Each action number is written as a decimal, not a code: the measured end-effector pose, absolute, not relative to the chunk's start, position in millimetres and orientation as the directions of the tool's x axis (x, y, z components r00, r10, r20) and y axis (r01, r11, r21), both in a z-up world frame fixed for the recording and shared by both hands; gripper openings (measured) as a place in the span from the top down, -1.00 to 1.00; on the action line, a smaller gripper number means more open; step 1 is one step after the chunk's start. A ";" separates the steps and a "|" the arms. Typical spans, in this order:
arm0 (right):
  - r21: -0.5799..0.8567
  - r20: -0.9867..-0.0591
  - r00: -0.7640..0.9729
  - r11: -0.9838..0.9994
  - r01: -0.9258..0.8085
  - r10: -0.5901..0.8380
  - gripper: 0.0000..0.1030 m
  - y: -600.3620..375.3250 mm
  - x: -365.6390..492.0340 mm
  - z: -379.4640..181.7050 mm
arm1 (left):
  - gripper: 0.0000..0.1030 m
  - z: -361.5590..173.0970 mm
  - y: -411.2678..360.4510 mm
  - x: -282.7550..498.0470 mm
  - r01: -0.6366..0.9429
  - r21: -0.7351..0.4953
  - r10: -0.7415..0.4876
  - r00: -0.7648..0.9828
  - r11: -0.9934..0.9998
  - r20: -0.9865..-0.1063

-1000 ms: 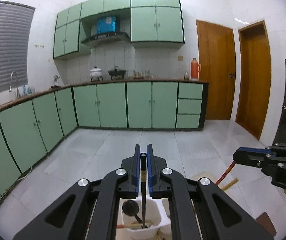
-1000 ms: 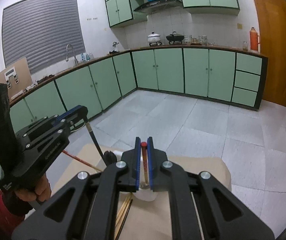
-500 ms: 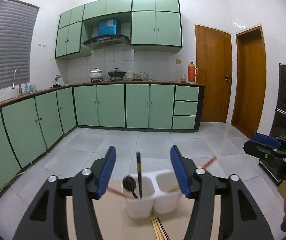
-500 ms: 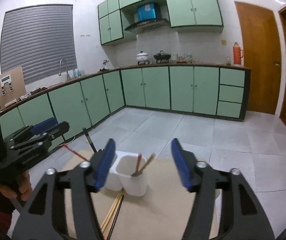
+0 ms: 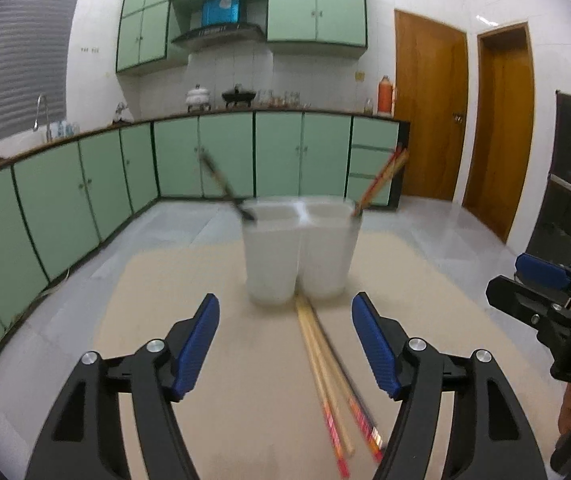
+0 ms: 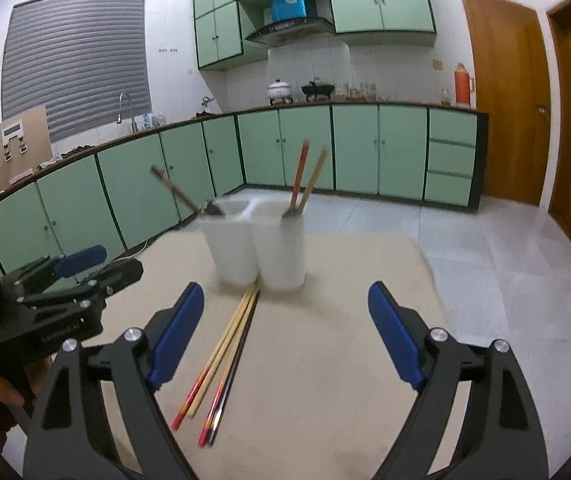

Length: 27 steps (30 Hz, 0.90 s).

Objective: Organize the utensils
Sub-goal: 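Move both tools back down to the remaining chopsticks on the mat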

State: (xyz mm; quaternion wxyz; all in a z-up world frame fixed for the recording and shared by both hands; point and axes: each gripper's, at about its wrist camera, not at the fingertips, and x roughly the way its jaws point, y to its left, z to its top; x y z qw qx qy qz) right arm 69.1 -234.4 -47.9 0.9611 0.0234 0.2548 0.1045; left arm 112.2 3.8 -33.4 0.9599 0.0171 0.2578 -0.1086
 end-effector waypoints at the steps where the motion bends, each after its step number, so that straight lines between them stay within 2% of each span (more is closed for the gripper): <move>1: 0.099 -0.503 0.837 0.977 -0.190 0.214 -0.55 -231.3 66.5 -55.8 | -0.32 -38.8 6.1 110.4 0.213 -0.028 -0.197 0.836 0.977 -0.513; 6: 0.099 -0.586 0.782 0.977 -0.190 0.211 -0.41 -218.3 56.3 -91.2 | -0.31 -70.4 20.3 97.0 0.170 -0.042 -0.162 0.792 0.985 -0.588; 15: 0.128 -0.701 0.674 0.970 -0.204 0.234 -0.03 -198.9 53.4 -123.6 | -0.29 -98.5 20.4 83.1 0.157 -0.049 -0.150 0.739 0.986 -0.657; 19: 0.141 -0.706 0.670 0.973 -0.183 0.229 0.11 -196.7 47.0 -131.5 | -0.24 -102.2 19.1 81.0 0.144 -0.045 -0.138 0.739 0.989 -0.659; 22: 0.167 -0.672 0.705 0.974 -0.153 0.226 0.16 -198.8 41.8 -131.7 | -0.23 -105.5 17.9 79.7 0.129 -0.046 -0.127 0.743 0.991 -0.657; 27: 0.143 -0.676 0.702 0.975 -0.172 0.223 0.28 -190.5 41.2 -138.2 | -0.23 -108.7 19.5 79.9 0.124 -0.052 -0.127 0.737 0.991 -0.664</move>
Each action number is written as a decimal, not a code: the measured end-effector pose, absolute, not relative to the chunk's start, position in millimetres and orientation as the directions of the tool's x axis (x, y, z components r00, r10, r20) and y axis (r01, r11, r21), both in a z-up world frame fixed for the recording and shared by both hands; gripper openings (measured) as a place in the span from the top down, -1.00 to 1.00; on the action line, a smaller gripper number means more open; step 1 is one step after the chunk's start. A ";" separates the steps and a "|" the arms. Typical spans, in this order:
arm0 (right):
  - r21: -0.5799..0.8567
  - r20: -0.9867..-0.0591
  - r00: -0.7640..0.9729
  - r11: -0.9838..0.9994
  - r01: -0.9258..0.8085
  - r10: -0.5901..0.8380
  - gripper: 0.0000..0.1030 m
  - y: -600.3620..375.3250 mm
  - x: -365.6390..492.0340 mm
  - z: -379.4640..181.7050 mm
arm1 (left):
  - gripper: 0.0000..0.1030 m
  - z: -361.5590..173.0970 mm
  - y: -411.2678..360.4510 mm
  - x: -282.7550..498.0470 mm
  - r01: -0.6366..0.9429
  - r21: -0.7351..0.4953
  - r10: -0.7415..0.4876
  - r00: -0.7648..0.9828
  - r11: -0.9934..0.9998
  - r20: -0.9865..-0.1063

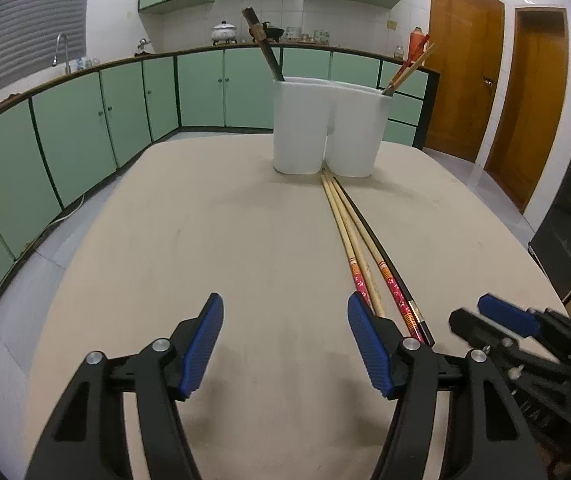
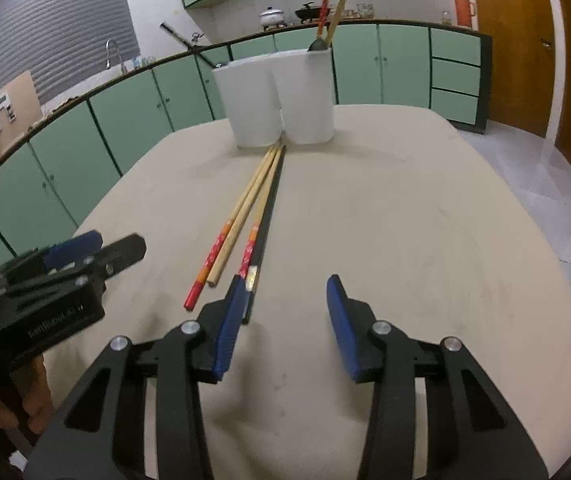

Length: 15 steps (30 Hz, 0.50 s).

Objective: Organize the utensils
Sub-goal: 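Move both tools back down to the remaining chopsticks on the mat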

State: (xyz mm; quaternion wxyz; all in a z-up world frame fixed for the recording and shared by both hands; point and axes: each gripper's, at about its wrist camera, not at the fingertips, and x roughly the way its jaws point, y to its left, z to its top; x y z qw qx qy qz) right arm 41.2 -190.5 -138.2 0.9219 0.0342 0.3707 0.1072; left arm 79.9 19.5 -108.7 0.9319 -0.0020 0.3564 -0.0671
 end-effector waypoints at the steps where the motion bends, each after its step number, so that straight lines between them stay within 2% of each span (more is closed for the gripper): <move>1: 0.144 -0.679 0.698 0.974 -0.177 0.227 0.32 -189.8 42.3 -139.0 | -0.23 -108.6 20.6 79.7 0.121 -0.052 -0.125 0.736 0.991 -0.665; 5: 0.127 -0.681 0.694 0.971 -0.201 0.233 0.35 -183.7 41.9 -138.6 | -0.23 -108.1 24.3 78.0 0.113 -0.049 -0.117 0.735 0.992 -0.668; 8: 0.110 -0.695 0.682 0.971 -0.214 0.229 0.47 -179.4 45.0 -142.0 | -0.23 -109.3 26.3 76.7 0.109 -0.050 -0.114 0.733 0.993 -0.671; 15: 0.085 -0.718 0.663 0.972 -0.221 0.214 0.50 -175.3 50.2 -147.1 | -0.23 -111.4 27.5 75.6 0.111 -0.055 -0.119 0.726 0.992 -0.677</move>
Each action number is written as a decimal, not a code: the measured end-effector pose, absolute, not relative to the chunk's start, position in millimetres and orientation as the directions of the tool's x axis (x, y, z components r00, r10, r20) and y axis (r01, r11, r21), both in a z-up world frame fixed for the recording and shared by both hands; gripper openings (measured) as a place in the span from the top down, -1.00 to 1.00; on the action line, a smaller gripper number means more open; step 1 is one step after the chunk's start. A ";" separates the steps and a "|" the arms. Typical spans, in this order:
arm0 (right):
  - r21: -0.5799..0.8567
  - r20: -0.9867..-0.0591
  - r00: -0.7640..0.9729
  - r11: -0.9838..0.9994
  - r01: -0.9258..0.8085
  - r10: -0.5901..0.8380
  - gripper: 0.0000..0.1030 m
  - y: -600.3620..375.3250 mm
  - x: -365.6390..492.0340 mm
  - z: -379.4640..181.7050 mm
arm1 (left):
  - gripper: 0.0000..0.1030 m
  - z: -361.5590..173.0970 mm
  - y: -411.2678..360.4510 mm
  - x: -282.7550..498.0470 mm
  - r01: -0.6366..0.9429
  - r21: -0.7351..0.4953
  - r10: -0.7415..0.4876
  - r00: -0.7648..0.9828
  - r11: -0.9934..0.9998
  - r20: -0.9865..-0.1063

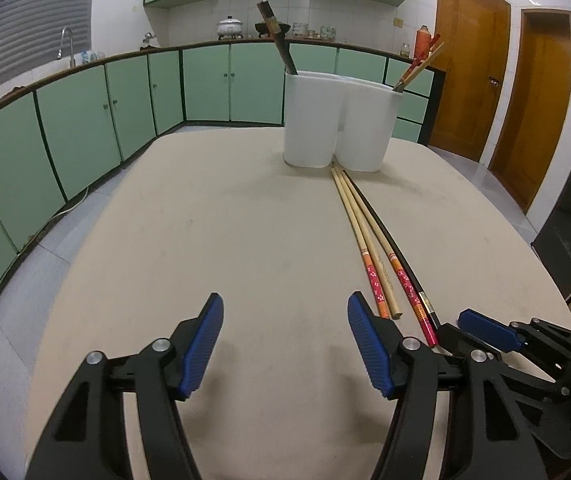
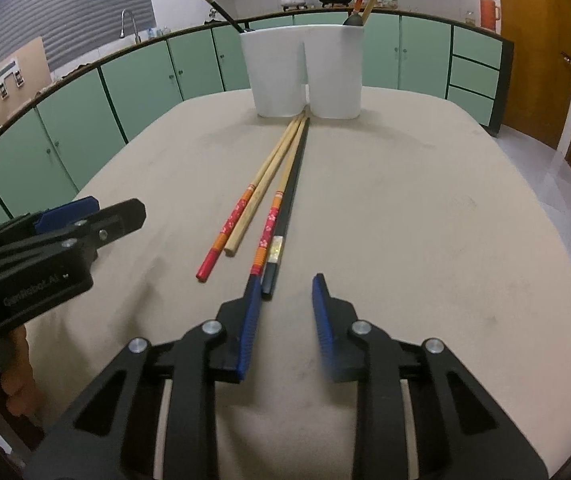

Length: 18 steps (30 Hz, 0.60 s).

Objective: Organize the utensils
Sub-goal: 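Move both tools back down to the remaining chopsticks on the mat, then grasp a red chopstick with the left tool while the right tool grasps a black chopstick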

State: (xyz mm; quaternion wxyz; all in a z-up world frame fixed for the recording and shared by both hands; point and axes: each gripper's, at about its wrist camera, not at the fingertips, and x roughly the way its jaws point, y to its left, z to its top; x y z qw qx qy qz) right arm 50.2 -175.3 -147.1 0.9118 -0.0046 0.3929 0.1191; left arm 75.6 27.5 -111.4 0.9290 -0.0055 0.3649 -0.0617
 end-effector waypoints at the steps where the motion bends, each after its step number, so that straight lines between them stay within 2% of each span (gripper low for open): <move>1: 0.084 -0.718 0.664 0.973 -0.215 0.209 0.51 -176.0 50.6 -147.0 | -0.23 -112.0 27.7 75.5 0.111 -0.056 -0.119 0.725 0.992 -0.678; 14: 0.062 -0.724 0.659 0.971 -0.229 0.202 0.54 -169.7 51.9 -149.5 | -0.23 -115.7 27.9 78.1 0.108 -0.069 -0.126 0.713 0.992 -0.689; 18: 0.071 -0.724 0.661 0.974 -0.214 0.198 0.86 -171.6 55.8 -150.7 | -0.23 -115.9 24.2 77.0 0.118 -0.067 -0.131 0.711 0.991 -0.690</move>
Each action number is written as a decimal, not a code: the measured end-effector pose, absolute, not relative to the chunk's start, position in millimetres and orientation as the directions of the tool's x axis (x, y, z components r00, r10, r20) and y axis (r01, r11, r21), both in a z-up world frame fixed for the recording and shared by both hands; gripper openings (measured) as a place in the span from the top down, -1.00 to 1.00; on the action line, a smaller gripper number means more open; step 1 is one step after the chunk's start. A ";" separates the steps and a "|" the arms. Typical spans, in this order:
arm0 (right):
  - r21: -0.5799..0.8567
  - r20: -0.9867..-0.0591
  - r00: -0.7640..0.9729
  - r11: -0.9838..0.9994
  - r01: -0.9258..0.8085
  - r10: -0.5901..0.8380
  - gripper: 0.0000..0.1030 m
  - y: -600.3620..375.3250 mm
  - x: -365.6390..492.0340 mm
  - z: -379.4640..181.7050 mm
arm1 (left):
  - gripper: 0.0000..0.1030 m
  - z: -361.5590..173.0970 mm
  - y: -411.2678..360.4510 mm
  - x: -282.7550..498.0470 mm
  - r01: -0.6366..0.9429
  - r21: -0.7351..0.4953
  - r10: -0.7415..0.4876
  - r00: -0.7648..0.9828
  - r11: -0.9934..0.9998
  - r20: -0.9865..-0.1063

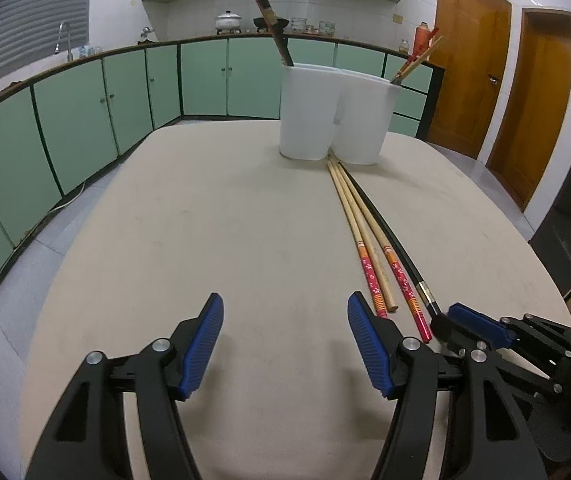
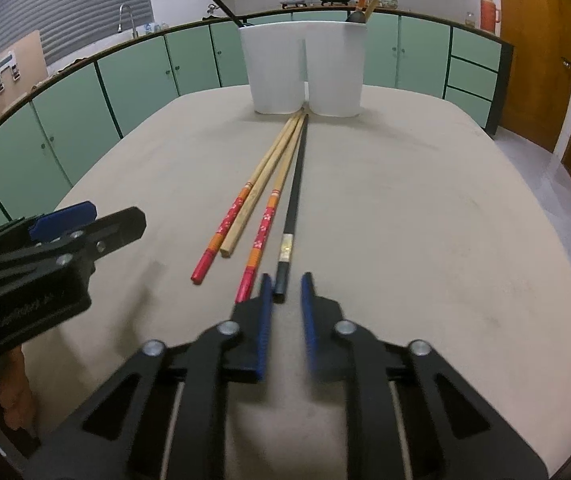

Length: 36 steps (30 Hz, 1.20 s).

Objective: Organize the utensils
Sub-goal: 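Grasp a red chopstick with the left tool while the right tool grasps a black chopstick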

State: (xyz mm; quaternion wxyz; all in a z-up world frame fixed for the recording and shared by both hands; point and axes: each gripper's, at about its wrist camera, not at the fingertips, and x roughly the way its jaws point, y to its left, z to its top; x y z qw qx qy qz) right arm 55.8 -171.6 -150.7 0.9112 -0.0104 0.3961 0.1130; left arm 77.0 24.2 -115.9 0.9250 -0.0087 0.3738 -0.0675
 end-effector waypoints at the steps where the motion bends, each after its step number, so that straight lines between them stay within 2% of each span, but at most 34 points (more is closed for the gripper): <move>1: 0.078 -0.724 0.659 0.974 -0.213 0.202 0.88 -172.7 56.3 -150.8 | -0.23 -115.8 23.0 77.2 0.121 -0.066 -0.133 0.710 0.990 -0.691; 6: 0.109 -0.716 0.666 0.976 -0.190 0.210 0.89 -181.2 55.5 -148.0 | -0.23 -116.2 16.3 77.1 0.137 -0.073 -0.149 0.701 0.988 -0.697; 12: 0.108 -0.713 0.686 0.990 -0.092 0.142 0.89 -211.3 56.0 -143.9 | -0.23 -119.7 0.4 76.3 0.171 -0.089 -0.183 0.680 0.981 -0.710; 22: 0.133 -0.719 0.678 0.988 -0.080 0.151 0.89 -221.6 54.0 -149.6 | 0.13 -134.4 -19.8 79.6 0.197 -0.077 -0.187 0.639 0.977 -0.746; 24: 0.137 -0.719 0.676 0.987 -0.087 0.159 0.88 -220.6 54.2 -150.0 | 0.27 -134.4 -19.7 79.5 0.197 -0.076 -0.187 0.640 0.977 -0.745; 30: 0.126 -0.720 0.672 0.985 -0.118 0.173 0.82 -215.6 55.9 -149.4 | 0.29 -134.6 -22.7 79.7 0.203 -0.069 -0.185 0.641 0.977 -0.744; 32: 0.122 -0.722 0.671 0.985 -0.120 0.171 0.81 -215.1 56.1 -150.2 | 0.49 -134.6 -23.4 79.9 0.204 -0.072 -0.189 0.642 0.976 -0.743; 34: 0.120 -0.723 0.670 0.986 -0.118 0.168 0.88 -215.5 56.2 -149.9 | 0.81 -135.2 -23.2 80.8 0.205 -0.084 -0.198 0.638 0.975 -0.745; 36: 0.124 -0.722 0.671 0.986 -0.116 0.170 0.88 -216.3 54.4 -149.6 | 0.88 -135.6 -23.5 82.1 0.202 -0.092 -0.202 0.635 0.975 -0.746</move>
